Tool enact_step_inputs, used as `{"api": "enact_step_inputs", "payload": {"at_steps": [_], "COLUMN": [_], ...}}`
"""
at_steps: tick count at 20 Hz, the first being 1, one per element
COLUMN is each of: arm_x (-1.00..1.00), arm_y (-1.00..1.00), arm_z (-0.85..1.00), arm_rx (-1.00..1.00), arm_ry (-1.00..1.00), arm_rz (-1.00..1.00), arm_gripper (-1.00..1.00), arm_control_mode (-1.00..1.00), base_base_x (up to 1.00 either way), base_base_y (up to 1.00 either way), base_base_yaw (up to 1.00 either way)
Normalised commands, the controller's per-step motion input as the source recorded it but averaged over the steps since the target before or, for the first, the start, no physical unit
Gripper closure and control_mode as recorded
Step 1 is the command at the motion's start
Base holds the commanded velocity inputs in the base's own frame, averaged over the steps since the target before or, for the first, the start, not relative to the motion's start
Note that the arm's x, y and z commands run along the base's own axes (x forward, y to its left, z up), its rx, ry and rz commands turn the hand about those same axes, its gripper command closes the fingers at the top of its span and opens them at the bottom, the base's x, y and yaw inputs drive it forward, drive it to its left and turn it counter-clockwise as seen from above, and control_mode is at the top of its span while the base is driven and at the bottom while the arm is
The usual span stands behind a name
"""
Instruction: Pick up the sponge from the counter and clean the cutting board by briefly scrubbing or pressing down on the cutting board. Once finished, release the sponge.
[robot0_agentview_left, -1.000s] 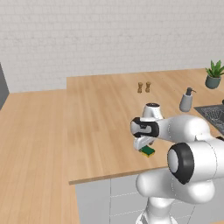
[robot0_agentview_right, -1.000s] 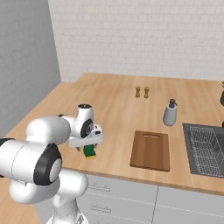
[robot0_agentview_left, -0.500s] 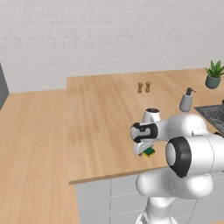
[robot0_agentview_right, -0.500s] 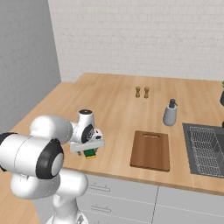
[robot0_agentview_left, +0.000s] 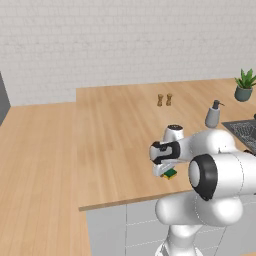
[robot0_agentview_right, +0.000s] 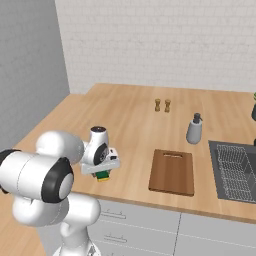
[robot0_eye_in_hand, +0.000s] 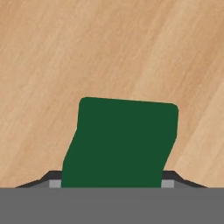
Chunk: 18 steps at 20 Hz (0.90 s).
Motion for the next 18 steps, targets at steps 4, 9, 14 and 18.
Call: {"api": "enact_step_inputs", "payload": {"at_steps": [4, 9, 14, 18], "arm_x": [0.00, 0.00, -0.06, 0.00], "arm_y": [0.00, -0.17, -0.61, -0.60], "arm_z": [0.00, 0.08, 0.63, 0.55], "arm_rx": [0.00, 0.02, 0.03, 0.01], "arm_ry": [0.00, 0.00, 0.00, 0.00], "arm_rz": [0.00, -0.03, -0.18, -0.18], "arm_gripper": [1.00, 1.00, 1.00, 1.00], "arm_control_mode": [-1.00, -1.00, -1.00, -1.00], "base_base_x": [0.00, 0.00, 0.00, 0.00], "base_base_y": [0.00, 0.00, 0.00, 0.00], "base_base_yaw": [0.00, 0.00, 0.00, 0.00]}}
